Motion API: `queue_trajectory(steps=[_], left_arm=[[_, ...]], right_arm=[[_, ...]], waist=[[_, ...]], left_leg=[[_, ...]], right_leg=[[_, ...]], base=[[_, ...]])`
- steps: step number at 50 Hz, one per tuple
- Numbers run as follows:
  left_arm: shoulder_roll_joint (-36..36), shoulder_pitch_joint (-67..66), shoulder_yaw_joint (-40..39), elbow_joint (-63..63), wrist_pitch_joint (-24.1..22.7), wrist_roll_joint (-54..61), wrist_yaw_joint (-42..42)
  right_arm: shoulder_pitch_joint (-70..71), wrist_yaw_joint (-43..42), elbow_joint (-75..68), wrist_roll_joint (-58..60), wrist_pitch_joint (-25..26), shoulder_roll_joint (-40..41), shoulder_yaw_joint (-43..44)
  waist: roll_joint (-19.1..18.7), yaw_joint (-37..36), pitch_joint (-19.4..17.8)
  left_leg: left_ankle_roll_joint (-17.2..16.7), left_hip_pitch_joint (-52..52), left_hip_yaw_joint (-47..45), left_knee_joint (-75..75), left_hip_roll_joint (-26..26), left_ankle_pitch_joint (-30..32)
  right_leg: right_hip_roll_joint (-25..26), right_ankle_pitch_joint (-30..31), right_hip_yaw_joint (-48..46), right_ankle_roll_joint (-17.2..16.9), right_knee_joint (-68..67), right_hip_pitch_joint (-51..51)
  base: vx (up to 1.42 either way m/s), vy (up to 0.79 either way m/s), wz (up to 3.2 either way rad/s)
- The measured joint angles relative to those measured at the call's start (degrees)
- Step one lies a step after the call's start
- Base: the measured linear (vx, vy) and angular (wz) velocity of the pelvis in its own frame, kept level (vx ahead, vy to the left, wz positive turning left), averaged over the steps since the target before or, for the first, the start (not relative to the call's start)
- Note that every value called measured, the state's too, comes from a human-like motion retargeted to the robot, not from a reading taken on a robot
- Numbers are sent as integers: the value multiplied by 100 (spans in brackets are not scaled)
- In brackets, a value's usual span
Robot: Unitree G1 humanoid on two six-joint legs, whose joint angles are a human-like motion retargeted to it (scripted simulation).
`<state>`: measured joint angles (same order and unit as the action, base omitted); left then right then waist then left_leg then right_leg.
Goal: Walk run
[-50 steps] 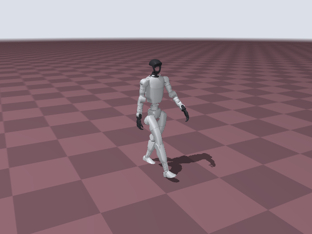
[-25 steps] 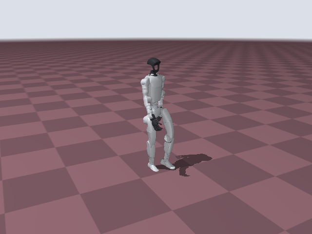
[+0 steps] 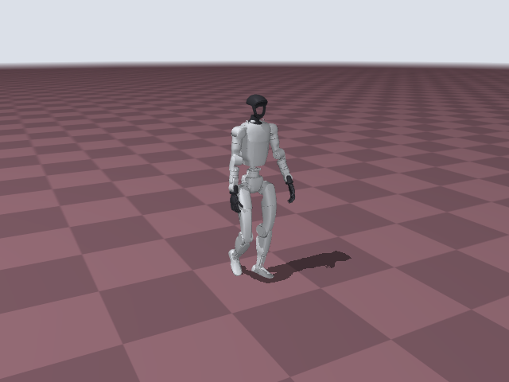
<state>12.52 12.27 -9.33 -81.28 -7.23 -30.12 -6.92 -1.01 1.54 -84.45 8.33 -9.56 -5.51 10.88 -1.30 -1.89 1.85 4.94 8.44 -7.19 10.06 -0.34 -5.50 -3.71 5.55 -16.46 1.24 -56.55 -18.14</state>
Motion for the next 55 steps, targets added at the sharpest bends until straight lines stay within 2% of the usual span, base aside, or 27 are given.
queue_trajectory(steps=[5, 8, 11, 13, 15, 17, 20, 22, 24, 25, 27, 30, 35, 40, 43, 45, 48, 50, 53, 55], left_arm=[[235, 743, 76, 584, -277, 259, -195], [374, 1020, 109, 866, -416, 340, -278], [392, 1121, 129, 1063, -534, 366, -234], [314, 1082, 137, 1118, -589, 374, -191], [202, 980, 105, 1098, -607, 389, -159], [102, 761, 74, 961, -589, 341, -209], [-112, 175, 15, 684, -489, 73, -124], [-294, -258, -31, 474, -414, -120, -2], [-411, -610, -53, 213, -323, -282, 92], [-451, -757, -56, 56, -275, -359, 142], [-466, -1000, 22, -261, -172, -472, 185], [-507, -1365, 0, -666, 9, -739, 240], [-540, -1992, -269, -1022, 285, -948, 66], [-580, -2234, -507, -1260, 482, -734, 111], [-607, -2235, -602, -1254, 490, -667, 76], [-601, -2173, -618, -1193, 477, -601, 43], [-577, -1949, -561, -993, 437, -529, 26], [-559, -1818, -498, -824, 385, -514, -2], [-537, -1615, -433, -556, 279, -475, -5], [-537, -1432, -382, -372, 208, -414, 40]], right_arm=[[-470, 105, -281, 23, 156, -60, 185], [-631, 117, -465, 47, 277, -46, 300], [-757, 166, -576, -29, 314, -38, 405], [-788, 162, -620, -94, 335, -38, 489], [-727, 121, -629, -138, 341, -29, 531], [-682, 88, -603, -178, 306, -31, 487], [-643, 16, -558, -167, 272, -2, 423], [-594, -37, -444, -166, 208, 23, 371], [-465, -12, -286, -232, 120, 25, 240], [-378, 17, -202, -273, 92, 23, 160], [-151, 54, -12, -301, 98, -2, 43], [240, 59, 274, -299, 93, -58, -98], [894, 128, 860, -417, 71, -95, -342], [1357, 183, 1544, -456, -21, -110, -510], [1451, 186, 1793, -471, -69, -111, -602], [1441, 228, 1887, -443, -98, -66, -623], [1317, 185, 1837, -409, -168, 17, -594], [1136, 194, 1672, -353, -203, 44, -564], [768, 103, 1296, -150, -166, 120, -512], [562, 4, 1007, -73, -184, 150, -442]], waist=[[268, 564, 7], [507, 884, -65], [580, 1006, -64], [606, 984, -31], [615, 969, 45], [655, 1045, 109], [689, 983, 207], [845, 894, 248], [1082, 731, 154], [1197, 647, 116], [1328, 576, 72], [1344, 458, -11], [1183, 228, -92], [718, -102, -298], [582, -295, -404], [559, -304, -406], [545, -255, -372], [516, -367, -321], [582, -521, -230], [439, -566, -221]], left_leg=[[184, -641, 261, -455, 552, -211], [273, -1153, 476, -576, 856, -468], [292, -1621, 563, -633, 896, -734], [330, -1815, 719, -538, 949, -892], [335, -1894, 764, -383, 987, -944], [246, -2039, 776, -183, 1005, -698], [82, -2151, 533, 404, 924, 326], [232, -1968, 126, 1245, 921, 1208], [473, -1524, -105, 2501, 1087, 1615], [627, -1225, -258, 3174, 1147, 1679], [912, -545, -665, 4382, 861, 1022], [1002, 271, -1050, 5089, 371, 620], [249, 1266, -644, 3847, 688, 511], [-465, 1388, -137, 1014, 497, 702], [-866, 1386, 417, -93, 435, 977], [-835, 1428, 589, -320, 481, 916], [-515, 1448, 425, 109, 492, 813], [-498, 1398, 270, 384, 393, 907], [-437, 1287, 517, 804, 366, 689], [-269, 988, 490, 761, 238, 478]], right_leg=[[-454, -604, -521, -78, 2085, -878], [-413, -536, -160, -375, 3845, -1060], [-325, -630, 147, -448, 4739, -1251], [-387, -560, 40, -367, 4699, -1319], [-441, -505, 61, -32, 4231, -1433], [-565, -135, 17, 118, 3940, -1405], [-752, -324, 71, 276, 3397, -1196], [-768, -638, 382, 352, 3495, -833], [-974, -820, 226, 425, 3682, -377], [-1063, -906, 155, 430, 3761, -179], [-1117, -1051, 67, 425, 3868, 100], [-965, -1118, -127, 427, 4228, 579], [-469, -1258, -223, 482, 4693, 1181], [350, -1498, -111, 530, 5120, 1963], [597, -1684, 49, 480, 5300, 2506], [647, -1825, 86, 420, 5300, 2750], [667, -1940, 53, 270, 5146, 2977], [706, -1830, 169, 137, 4963, 3126], [521, -1081, 282, -125, 4315, 3121], [467, -246, 176, -53, 3564, 2963]], base=[[66, -2, 77], [60, -11, 79], [96, -21, 53], [82, -19, 27], [77, -19, 15], [91, -24, 26], [84, -17, 11], [95, -22, 3], [93, -27, -18], [73, -24, 1], [59, -22, 20], [54, -15, 19], [60, -14, -18], [58, -7, -56], [75, 0, -56], [51, -2, -17], [90, 7, 2], [82, 6, -48], [86, 9, -72], [55, 5, -47]])
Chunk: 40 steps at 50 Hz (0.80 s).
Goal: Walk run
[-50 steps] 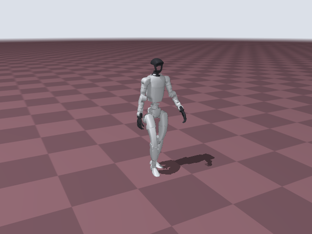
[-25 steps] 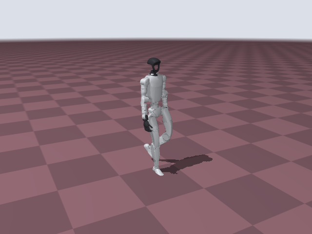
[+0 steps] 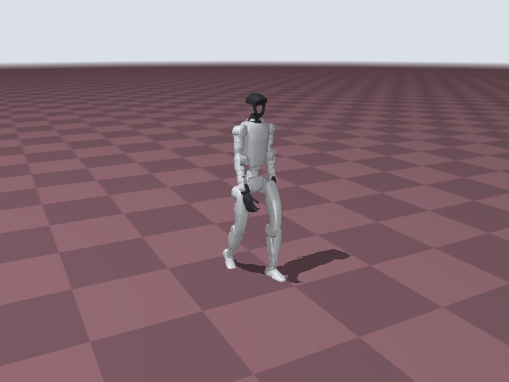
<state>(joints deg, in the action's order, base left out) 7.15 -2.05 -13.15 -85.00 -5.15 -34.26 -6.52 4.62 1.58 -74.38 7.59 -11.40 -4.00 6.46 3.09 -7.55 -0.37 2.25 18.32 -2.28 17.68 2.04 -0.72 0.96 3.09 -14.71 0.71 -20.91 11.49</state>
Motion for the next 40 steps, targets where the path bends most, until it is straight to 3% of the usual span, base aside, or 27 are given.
queue_trajectory(steps=[3, 5, 9, 13, 21, 23, 30, 35, 38, 40], left_arm=[[53, 375, 118, 154, -115, 225, 25], [168, 680, 177, 225, -162, 341, 0], [483, 1330, 326, 490, -284, 323, -48], [692, 1818, 447, 913, -490, 388, -22], [814, 2114, 589, 1774, -803, 622, -250], [749, 2036, 642, 1845, -838, 643, -275], [460, 1297, 667, 1433, -752, 335, -200], [223, 591, 701, 649, -457, -200, 51], [150, 205, 689, 138, -253, -574, 189], [122, 0, 649, -130, -152, -815, 189]], right_arm=[[-234, -74, -385, 46, 26, -50, 12], [-362, -151, -565, 134, 54, -62, 68], [-600, -121, -842, 183, 132, -76, 305], [-878, 6, -1013, 117, 246, -127, 430], [-1192, 57, -1312, 143, 383, -149, 541], [-1237, 46, -1361, 162, 390, -153, 565], [-1126, 36, -1395, 181, 371, -154, 589], [-967, 37, -1182, 153, 327, -252, 548], [-815, 2, -992, 151, 290, -303, 516], [-687, -1, -811, 82, 265, -328, 496]], waist=[[-292, 149, 62], [-399, 136, 113], [-334, 404, 132], [-178, 672, 166], [336, 1041, 0], [343, 1056, -12], [424, 1030, 114], [436, 884, 169], [642, 750, 115], [765, 703, 60]], left_leg=[[56, -385, -188, -162, -368, -247], [43, -521, -176, -221, -478, -392], [162, -804, -178, -548, -293, -510], [354, -1036, -49, -763, 44, -614], [589, -1790, 194, -831, 741, -1087], [602, -1978, 290, -829, 758, -1190], [607, -2384, 352, -653, 772, -1397], [504, -2348, 98, 131, 654, -565], [646, -1916, -316, 1307, 710, 392], [766, -1443, -510, 2289, 738, 700]], right_leg=[[-42, 772, -155, 150, -1578, -653], [-227, 576, -222, 223, -2593, -1255], [-358, 42, -58, -68, -3312, -2530], [-700, -444, -214, -110, -2462, -3348], [-930, -291, 387, -478, 837, -3756], [-972, -316, 298, -501, 1044, -3784], [-1186, 89, 94, 12, 311, -3803], [-1348, -561, -89, 282, 33, -3472], [-1530, -736, -64, 329, 253, -3102], [-1680, -823, -111, 332, 372, -2893]], base=[[67, 11, -36], [40, 5, -66], [40, 3, 18], [44, 8, 43], [49, -6, 57], [57, -13, 51], [54, -18, 30], [55, -19, 29], [50, -19, 18], [50, -20, 38]])
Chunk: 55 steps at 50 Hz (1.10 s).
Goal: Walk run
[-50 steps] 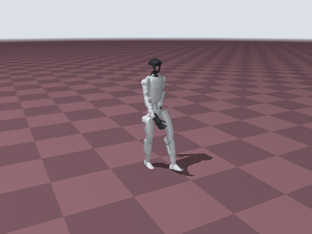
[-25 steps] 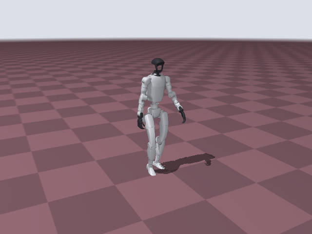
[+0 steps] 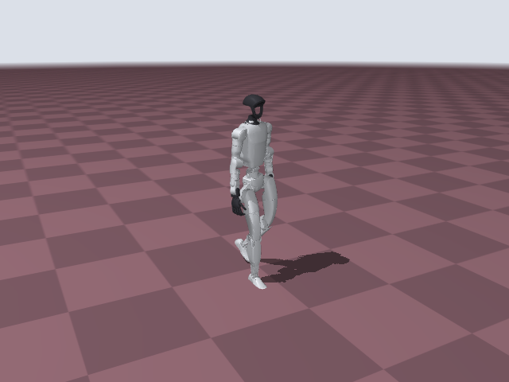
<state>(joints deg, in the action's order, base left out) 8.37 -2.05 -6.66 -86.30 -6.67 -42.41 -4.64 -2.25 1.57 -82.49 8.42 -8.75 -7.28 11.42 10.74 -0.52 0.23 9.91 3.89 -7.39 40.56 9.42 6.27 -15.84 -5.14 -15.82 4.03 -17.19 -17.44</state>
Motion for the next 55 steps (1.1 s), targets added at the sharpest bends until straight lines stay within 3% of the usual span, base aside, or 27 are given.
queue_trajectory(steps=[4, 10, 13, 15, 18, 30, 35, 38, 43, 55], left_arm=[[-1, -251, -127, -325, 146, -87, -139], [-29, -427, -395, -327, 234, 170, -154], [-41, -365, -367, -201, 200, 311, -127], [-84, -291, -300, -101, 152, 385, -112], [-109, -211, -189, 20, 100, 464, -177], [-33, 325, 85, 1462, -358, 961, -206], [-21, 463, 262, 1723, -536, 1072, -205], [-5, 409, 338, 1818, -634, 1021, -268], [-28, 184, 327, 1707, -669, 762, -183], [-192, -51, 82, 536, -440, 695, 460]], right_arm=[[329, -14, 412, -174, -61, -77, -59], [649, -29, 990, -296, -165, -102, -269], [678, 41, 1259, -314, -195, -109, -417], [673, 78, 1376, -265, -202, -112, -475], [573, 162, 1281, -69, -180, -46, -538], [-7, -253, 196, 353, -226, 172, -445], [13, -287, -113, 298, -130, 91, -333], [-49, -299, -125, 286, -145, 90, -242], [-256, -289, -260, 190, -141, 143, -130], [-41, -134, -18, 86, -153, 179, -338]], waist=[[0, 25, -24], [-344, -152, -72], [-593, -282, -169], [-710, -346, -248], [-733, -412, -196], [-732, -368, -126], [-744, -342, -136], [-748, -254, -133], [-705, -271, -75], [-682, -78, -154]], left_leg=[[138, 871, -436, 1069, -255, -786], [-797, 1384, 24, -694, -200, -1215], [-1020, 1186, 346, -1996, -276, -1144], [-722, 985, 667, -2479, -198, -783], [-408, 743, 416, -2473, -174, -1038], [-302, -24, 148, -3144, -434, -1423], [-305, 24, -122, -3245, -548, -1474], [-294, -17, -182, -3309, -546, -1477], [-339, -380, -112, -3600, -512, -1372], [-544, -725, 36, -3891, -599, -1120]], right_leg=[[-68, -65, -260, 1, 216, 258], [439, -46, -486, 76, 597, 627], [836, -25, -517, 110, 842, 935], [1036, -2, -478, 117, 1030, 1198], [1170, 78, -254, 73, 1208, 1506], [1296, -113, 257, -398, 647, 1526], [1204, -59, 576, -1023, -336, 844], [1234, -350, 563, -931, 49, 894], [1306, -240, 278, -353, 707, 1257], [1466, 74, -190, -191, 1555, 1901]], base=[[26, -9, 46], [25, -5, -6], [20, 1, -37], [24, 10, -48], [36, 11, -75], [12, 3, -47], [-4, 2, -52], [1, -4, -20], [18, -10, 10], [10, -9, 30]])
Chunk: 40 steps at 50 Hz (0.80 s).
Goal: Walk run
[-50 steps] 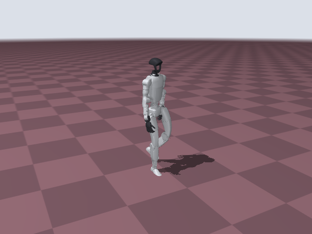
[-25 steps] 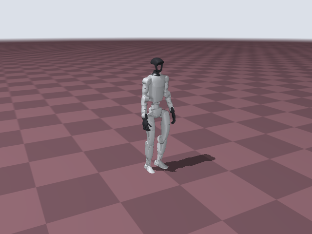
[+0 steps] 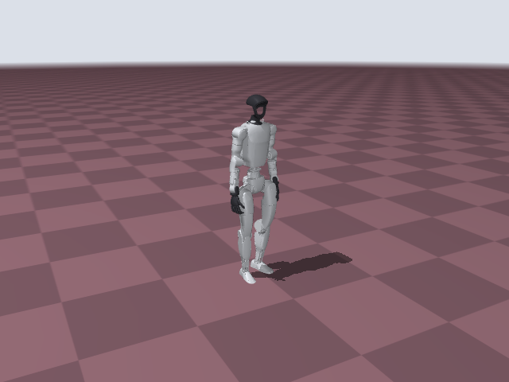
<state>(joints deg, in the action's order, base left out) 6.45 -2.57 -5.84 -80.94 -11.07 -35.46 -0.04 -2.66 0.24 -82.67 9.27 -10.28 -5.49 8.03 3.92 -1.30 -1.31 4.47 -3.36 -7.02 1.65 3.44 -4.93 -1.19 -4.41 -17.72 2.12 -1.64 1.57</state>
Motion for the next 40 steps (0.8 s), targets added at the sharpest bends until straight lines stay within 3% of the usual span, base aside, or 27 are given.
queue_trajectory(steps=[3, 9, 12, 23, 28, 30, 35, 40], left_arm=[[2, -46, 23, 40, -192, 11, 174], [-162, -146, 264, 883, -1659, 700, 591], [-296, -2, 481, 1331, -1949, 1055, 420], [-631, 769, 1403, 3097, -1422, 2399, -478], [-570, 654, 1548, 4199, -1813, 3336, -310], [-550, 803, 1598, 4198, -1800, 3244, -16], [-495, 1179, 1568, 3660, -1299, 2918, -555], [-221, 910, 1517, 3919, -1463, 2815, -658]], right_arm=[[108, 83, 117, 54, 26, -10, -83], [215, 67, 481, 51, -103, 66, -274], [171, 98, 555, 11, -161, 121, -327], [-364, 330, 1219, -210, -261, 341, -282], [-368, 394, 1303, -267, -225, 332, -401], [-230, 340, 1144, -392, -176, 319, -504], [325, 385, 719, -567, 2, 366, -617], [476, 456, 1103, -409, -163, 340, -761]], waist=[[27, -126, 7], [-13, -15, -6], [-18, -33, 26], [-35, -17, 0], [-111, 8, 67], [-113, -20, 96], [-112, 35, 145], [-182, 93, 116]], left_leg=[[-33, -53, -55, -34, 2, 6], [-43, 1, 29, 35, -26, 31], [-45, 12, 92, 37, -15, 40], [-89, 35, 240, 66, 0, 79], [-85, 6, 116, 62, -24, 56], [-75, -16, 75, 63, -23, 45], [-70, -49, -26, 44, -38, 31], [-72, -53, -155, 29, -68, 21]], right_leg=[[-22, 4, 34, 15, -9, 11], [11, -48, -116, 49, 23, 103], [6, -90, -193, 63, 29, 140], [-36, -174, -474, 68, 62, 272], [-15, -142, -317, 60, 51, 244], [-13, -127, -250, 65, 34, 225], [4, -114, -127, 73, 25, 201], [6, -86, 28, 41, -9, 137]], base=[[2, -2, -3], [-1, -2, 20], [-2, 0, 23], [-3, 1, 20], [-2, 5, -24], [-2, 2, -30], [0, -1, -22], [3, 2, -26]])
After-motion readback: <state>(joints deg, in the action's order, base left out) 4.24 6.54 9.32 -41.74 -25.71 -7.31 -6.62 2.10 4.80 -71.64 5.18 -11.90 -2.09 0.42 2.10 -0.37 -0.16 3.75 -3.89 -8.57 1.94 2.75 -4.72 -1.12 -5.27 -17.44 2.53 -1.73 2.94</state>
